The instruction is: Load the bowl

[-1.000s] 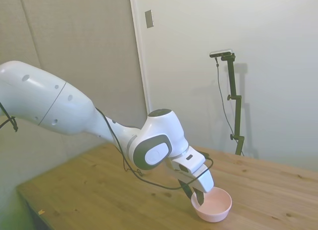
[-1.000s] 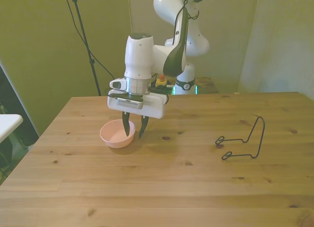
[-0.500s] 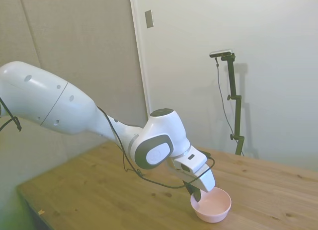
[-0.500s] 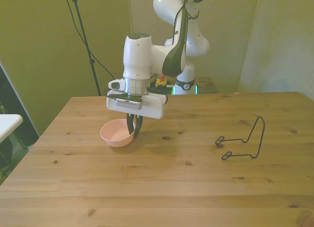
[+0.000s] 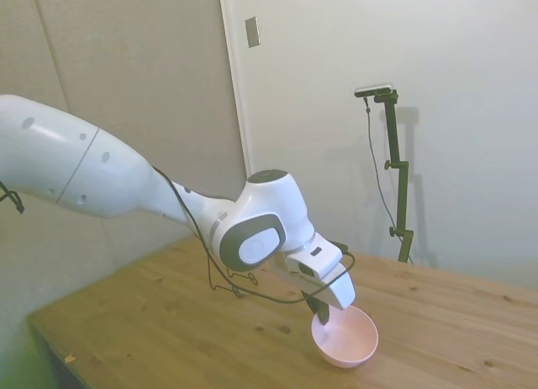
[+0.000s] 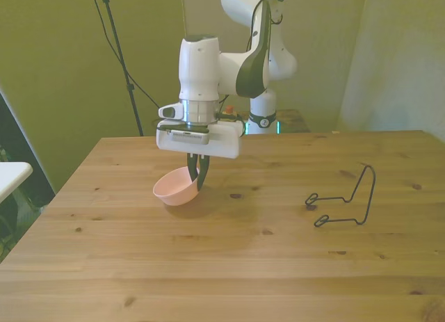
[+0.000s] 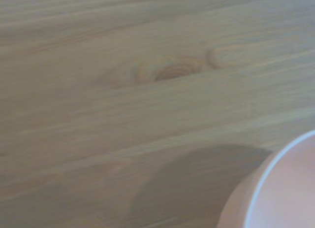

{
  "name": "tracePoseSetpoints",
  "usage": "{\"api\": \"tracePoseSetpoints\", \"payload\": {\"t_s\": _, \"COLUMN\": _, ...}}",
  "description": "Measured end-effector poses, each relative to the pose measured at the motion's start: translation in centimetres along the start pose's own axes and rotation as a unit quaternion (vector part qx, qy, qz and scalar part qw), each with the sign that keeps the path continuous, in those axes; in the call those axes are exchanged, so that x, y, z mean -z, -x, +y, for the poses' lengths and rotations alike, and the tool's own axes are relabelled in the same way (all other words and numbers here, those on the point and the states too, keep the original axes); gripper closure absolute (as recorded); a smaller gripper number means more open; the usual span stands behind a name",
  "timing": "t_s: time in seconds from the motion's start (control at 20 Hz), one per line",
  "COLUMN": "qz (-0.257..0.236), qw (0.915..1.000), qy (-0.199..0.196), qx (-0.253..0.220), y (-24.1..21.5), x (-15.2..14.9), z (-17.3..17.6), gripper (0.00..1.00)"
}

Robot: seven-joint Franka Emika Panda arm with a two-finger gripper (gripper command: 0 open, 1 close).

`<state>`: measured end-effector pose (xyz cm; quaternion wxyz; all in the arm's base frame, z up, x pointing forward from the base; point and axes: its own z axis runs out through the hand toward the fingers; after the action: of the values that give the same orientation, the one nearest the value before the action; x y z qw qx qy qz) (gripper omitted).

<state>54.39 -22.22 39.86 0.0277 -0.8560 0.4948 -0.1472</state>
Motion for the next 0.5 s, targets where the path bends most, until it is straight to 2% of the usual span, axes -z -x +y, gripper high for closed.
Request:
{"api": "tracePoseSetpoints", "payload": {"t_s": 0.3, "qz": -0.019, "qw": 0.9982, "qy": -0.051, "qx": 0.024, "y": 3.8, "x": 6.9, "z": -4.4, "gripper": 1.0}}
{"api": "tracePoseSetpoints", "payload": {"t_s": 0.5, "qz": -0.022, "qw": 0.9957, "qy": -0.078, "qx": 0.046, "y": 6.4, "x": 9.6, "z": -7.6, "gripper": 1.0}}
